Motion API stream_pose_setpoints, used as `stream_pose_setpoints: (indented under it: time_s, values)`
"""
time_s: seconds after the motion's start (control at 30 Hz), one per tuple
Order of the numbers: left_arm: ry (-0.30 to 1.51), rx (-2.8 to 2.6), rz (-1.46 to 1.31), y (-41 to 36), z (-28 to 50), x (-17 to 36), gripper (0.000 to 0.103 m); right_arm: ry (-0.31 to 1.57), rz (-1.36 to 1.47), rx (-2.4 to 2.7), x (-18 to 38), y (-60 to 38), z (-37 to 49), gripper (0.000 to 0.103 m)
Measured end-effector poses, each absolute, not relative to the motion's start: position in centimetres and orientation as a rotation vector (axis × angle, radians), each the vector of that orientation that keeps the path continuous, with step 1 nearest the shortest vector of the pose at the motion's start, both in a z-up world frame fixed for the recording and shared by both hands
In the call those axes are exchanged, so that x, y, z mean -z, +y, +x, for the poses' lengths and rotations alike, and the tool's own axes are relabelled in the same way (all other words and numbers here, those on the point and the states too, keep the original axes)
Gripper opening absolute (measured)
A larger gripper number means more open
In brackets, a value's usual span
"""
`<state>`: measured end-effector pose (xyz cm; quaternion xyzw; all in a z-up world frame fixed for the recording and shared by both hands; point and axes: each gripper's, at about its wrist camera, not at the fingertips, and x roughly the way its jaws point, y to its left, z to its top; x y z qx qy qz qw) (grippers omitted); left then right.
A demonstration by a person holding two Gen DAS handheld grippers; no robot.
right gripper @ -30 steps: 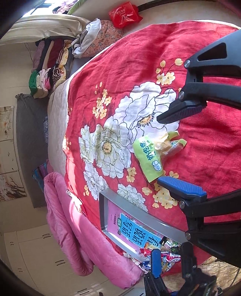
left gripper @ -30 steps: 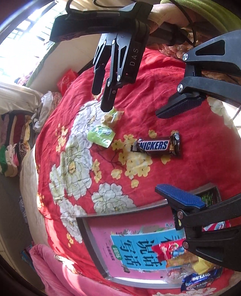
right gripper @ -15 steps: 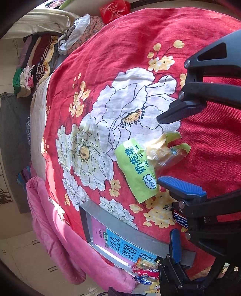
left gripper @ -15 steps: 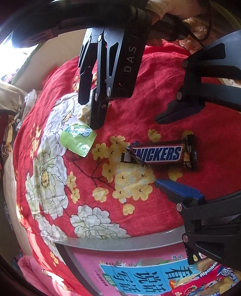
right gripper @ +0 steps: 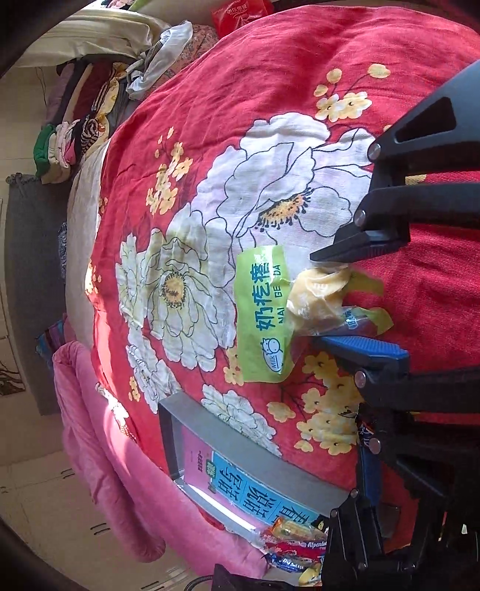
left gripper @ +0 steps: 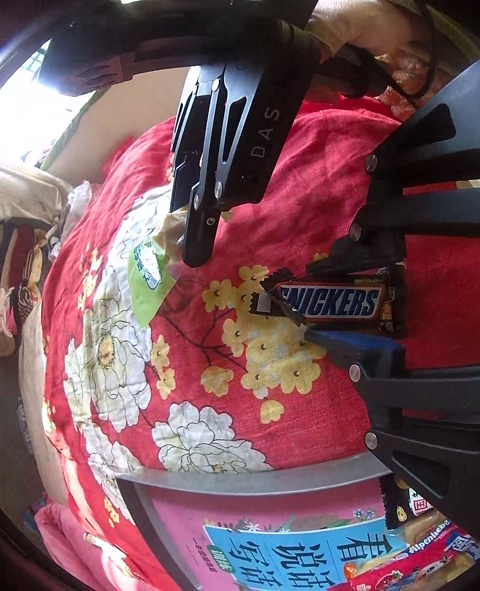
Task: Organize snacks
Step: 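Grasp the Snickers bar with the left tool while the right grasps the green packet, then carry and release the Snickers bar in the tray with the left tool while the right releases the green packet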
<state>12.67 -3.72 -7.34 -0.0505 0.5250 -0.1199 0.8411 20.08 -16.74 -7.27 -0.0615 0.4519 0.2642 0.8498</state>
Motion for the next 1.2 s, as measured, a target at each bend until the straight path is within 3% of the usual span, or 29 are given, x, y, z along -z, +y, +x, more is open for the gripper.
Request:
stream_pose_setpoints:
  time_s: [0.47, 0.97, 1.2]
  values:
    - [0.978, 0.202, -0.156, 1.1, 9.2, 0.5, 0.029, 0.789, -0.026, -0.662, 1.6, -16.4, 16.2, 0.037]
    - [0.826, 0.088, -0.294, 9.7, 4.9, -5.7, 0.029, 0.744, 0.023, -0.807, -1.2, -13.1, 12.2, 0.037]
    - [0.806, -0.048, -0.334, 16.0, 2.1, -5.6, 0.029, 0.780, 0.010, -0.918, -0.8, -9.2, 10.1, 0.037]
